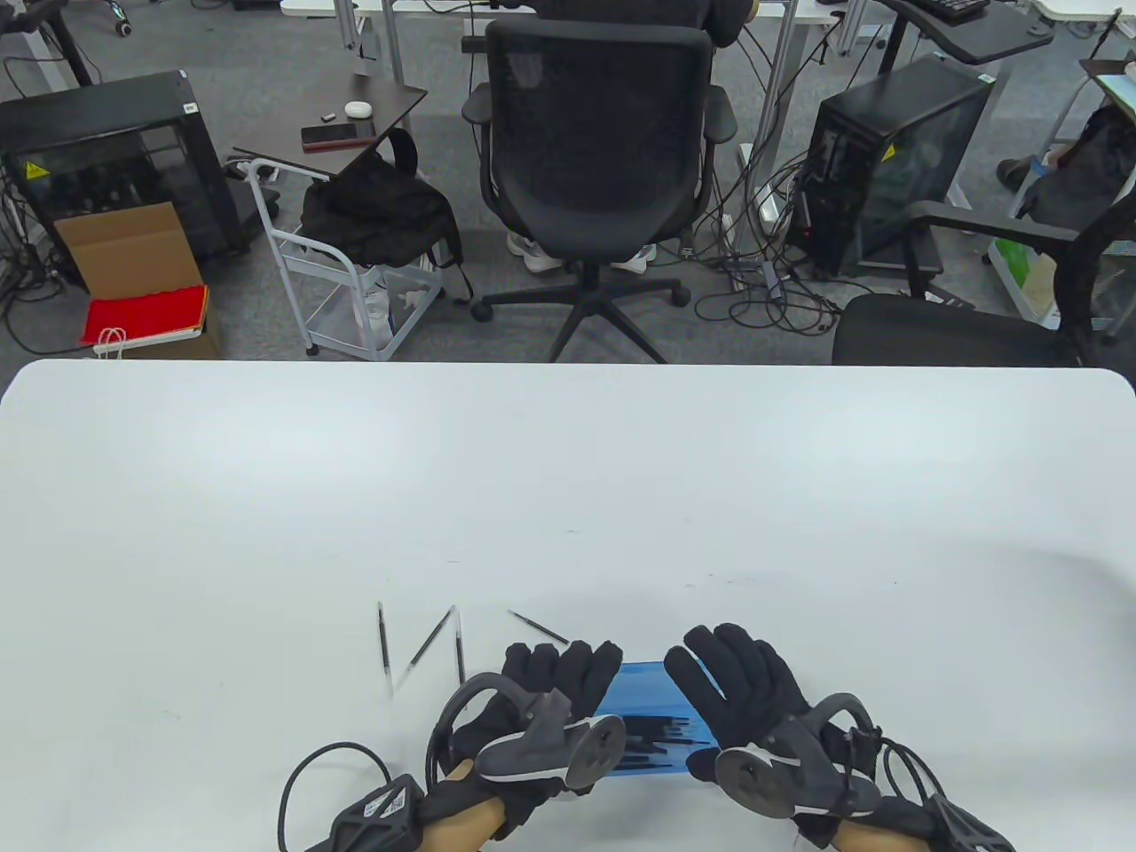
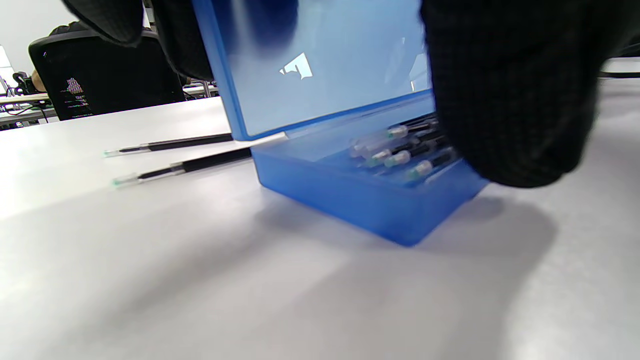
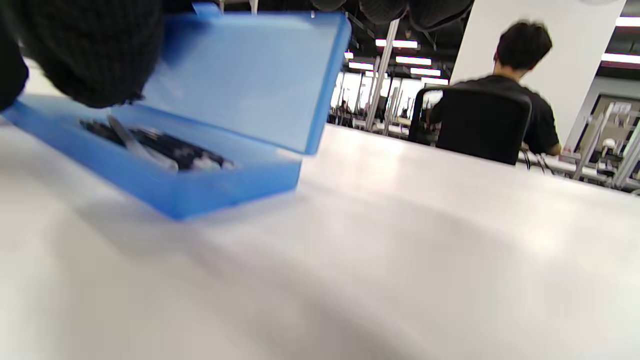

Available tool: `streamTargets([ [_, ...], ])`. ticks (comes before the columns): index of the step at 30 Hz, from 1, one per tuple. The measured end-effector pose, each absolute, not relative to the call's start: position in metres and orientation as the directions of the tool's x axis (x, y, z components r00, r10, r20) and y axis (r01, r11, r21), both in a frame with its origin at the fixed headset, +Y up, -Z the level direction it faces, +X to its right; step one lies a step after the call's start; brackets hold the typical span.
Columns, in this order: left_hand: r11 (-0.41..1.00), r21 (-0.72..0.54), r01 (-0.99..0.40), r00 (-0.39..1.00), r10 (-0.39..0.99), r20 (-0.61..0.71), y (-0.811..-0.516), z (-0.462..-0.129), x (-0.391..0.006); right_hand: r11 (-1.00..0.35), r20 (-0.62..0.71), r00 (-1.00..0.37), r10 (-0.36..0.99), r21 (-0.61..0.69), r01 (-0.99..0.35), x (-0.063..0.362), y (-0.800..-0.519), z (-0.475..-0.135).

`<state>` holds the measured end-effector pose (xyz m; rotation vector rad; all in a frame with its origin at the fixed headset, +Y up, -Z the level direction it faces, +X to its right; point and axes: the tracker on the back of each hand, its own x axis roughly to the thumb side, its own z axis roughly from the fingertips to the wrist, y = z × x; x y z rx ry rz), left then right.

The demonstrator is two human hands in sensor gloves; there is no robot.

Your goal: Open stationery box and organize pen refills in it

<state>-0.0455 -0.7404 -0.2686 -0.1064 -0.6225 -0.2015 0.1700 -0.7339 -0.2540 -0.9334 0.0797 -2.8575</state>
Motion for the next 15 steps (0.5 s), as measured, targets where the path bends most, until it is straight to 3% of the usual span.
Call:
streamTargets([
  [4, 0.974, -0.038, 0.223, 0.795, -0.159, 0.586, -0.74, -0.269, -0.045, -0.988, 0.592, -0.799, -0.111, 0.018, 0.15, 0.169, -0.745, -0.262],
  [12, 0.972, -0.043, 0.231, 0.791, -0.162, 0.59, -0.738, -0.27, -0.046, -0.99, 0.592, -0.799, -0.104, 0.013, 0.138, 0.166, -0.745, -0.261],
  [15, 0.986, -0.029, 0.164, 0.811, -0.118, 0.573, -0.727, -0.273, -0.053, -0.991, 0.593, -0.799, -0.097, 0.018, 0.134, 0.167, -0.746, -0.262],
])
